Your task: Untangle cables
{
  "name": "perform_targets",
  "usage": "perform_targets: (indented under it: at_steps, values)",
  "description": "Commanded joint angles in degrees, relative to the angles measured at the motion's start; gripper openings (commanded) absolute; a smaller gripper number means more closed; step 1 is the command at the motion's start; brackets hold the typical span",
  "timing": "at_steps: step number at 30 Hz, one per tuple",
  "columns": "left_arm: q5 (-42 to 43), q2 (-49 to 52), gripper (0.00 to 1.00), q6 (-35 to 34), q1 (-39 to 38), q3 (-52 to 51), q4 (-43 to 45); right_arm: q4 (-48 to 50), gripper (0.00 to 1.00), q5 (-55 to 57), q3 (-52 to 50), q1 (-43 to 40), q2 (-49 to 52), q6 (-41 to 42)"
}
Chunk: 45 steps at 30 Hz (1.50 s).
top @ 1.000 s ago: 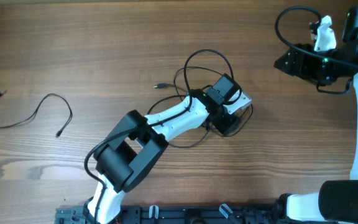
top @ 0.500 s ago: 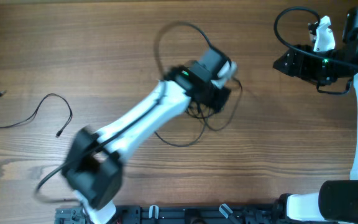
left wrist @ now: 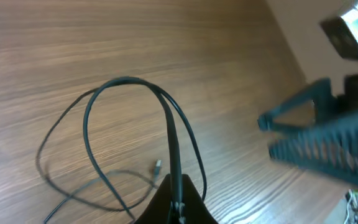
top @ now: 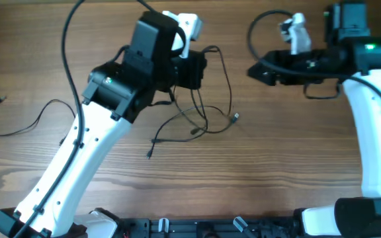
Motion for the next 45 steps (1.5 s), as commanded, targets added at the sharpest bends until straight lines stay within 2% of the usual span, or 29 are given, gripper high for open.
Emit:
perform_targets:
  at_steps: [1,3,5,13,14,15,18,19,20,25,31,36,41,45]
  values:
    - [1.1,-0.2,0.04,-1.9,2.6,-0.1,-0.3,2.3,0.71,-2.6,-0.3,4.8,0.2,-2.1]
    - [2.6,-0.2,0.04,-2.0,3.7,-0.1,-0.5,4.5,0.71,-1.4,-0.7,7.0,0.6,-0.6]
    - [5.0,-0.2,0.04,-1.9,4.8,-0.1,-1.2,7.5,0.7,4.8,-0.8,9.5,2.0,3.9]
    - [7.4,-1.0,0.04,-1.9,6.2,-0.1,-2.8,18.1,0.64,12.9,-0.8,16.0,10.1,6.7]
    - [7.4,-1.2,0.04,-1.9,6.2,-0.1,-3.0,18.5,0.6,13.9,-0.8,16.3,11.0,7.8]
    - [7.4,-1.6,0.04,-1.9,6.3,-0.1,-3.3,18.8,0.48,14.2,-0.8,16.4,12.2,8.5]
    - [7.4,-2.7,0.04,-1.9,7.5,-0.1,-4.2,18.8,0.22,14.2,-0.8,16.4,13.5,8.5]
    - [7.4,-3.3,0.04,-1.9,8.4,-0.1,-4.6,18.8,0.06,14.2,-0.8,16.4,13.7,8.6]
    - [7.4,-3.7,0.04,-1.9,9.4,-0.1,-4.9,18.8,0.04,14.2,-0.8,16.4,13.7,9.0]
    - [7.4,-6.3,0.04,-1.9,14.8,-0.1,-5.9,18.5,0.04,14.7,-0.8,15.8,13.3,11.1]
    - [7.3,-10.7,0.04,-1.5,25.0,-0.1,-7.1,11.0,0.04,32.8,-0.8,10.9,13.3,29.0]
    - [7.4,-16.3,0.04,-3.0,39.2,-0.1,-7.2,5.7,0.05,39.8,-0.8,3.0,14.1,28.8]
    - [7.4,-21.3,0.04,-3.0,54.3,-0.1,-7.4,3.7,0.04,39.4,-0.8,-6.6,15.2,26.8]
    - [7.5,-22.4,0.04,-3.0,61.7,-0.1,-7.9,3.3,0.04,38.9,-0.8,-12.8,15.2,25.8]
